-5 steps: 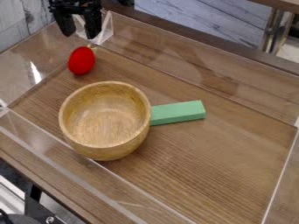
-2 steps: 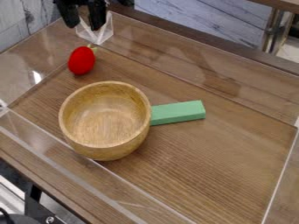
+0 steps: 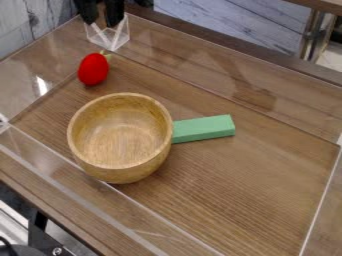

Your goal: Move the red fruit to the left

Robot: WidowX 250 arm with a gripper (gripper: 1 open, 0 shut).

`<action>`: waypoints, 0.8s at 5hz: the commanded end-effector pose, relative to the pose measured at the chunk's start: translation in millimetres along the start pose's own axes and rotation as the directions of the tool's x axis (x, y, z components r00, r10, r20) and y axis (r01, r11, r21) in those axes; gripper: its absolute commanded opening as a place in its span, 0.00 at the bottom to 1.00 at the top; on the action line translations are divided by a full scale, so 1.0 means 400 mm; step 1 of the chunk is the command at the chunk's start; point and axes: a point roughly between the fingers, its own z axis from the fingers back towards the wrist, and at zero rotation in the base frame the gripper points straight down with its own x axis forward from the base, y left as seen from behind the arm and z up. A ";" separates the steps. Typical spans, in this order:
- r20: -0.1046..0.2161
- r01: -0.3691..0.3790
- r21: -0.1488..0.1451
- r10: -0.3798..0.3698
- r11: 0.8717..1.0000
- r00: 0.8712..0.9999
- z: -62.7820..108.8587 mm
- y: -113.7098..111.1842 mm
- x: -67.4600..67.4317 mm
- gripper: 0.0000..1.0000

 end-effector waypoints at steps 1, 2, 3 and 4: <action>0.048 0.010 0.045 -0.012 0.999 0.999 0.027 0.020 0.031 0.00; 0.039 0.001 0.057 -0.003 0.998 0.999 0.007 0.046 0.046 0.00; 0.030 -0.001 0.070 -0.001 0.998 1.000 -0.014 0.066 0.059 0.00; 0.022 0.004 0.079 -0.005 0.997 1.000 -0.032 0.077 0.070 0.00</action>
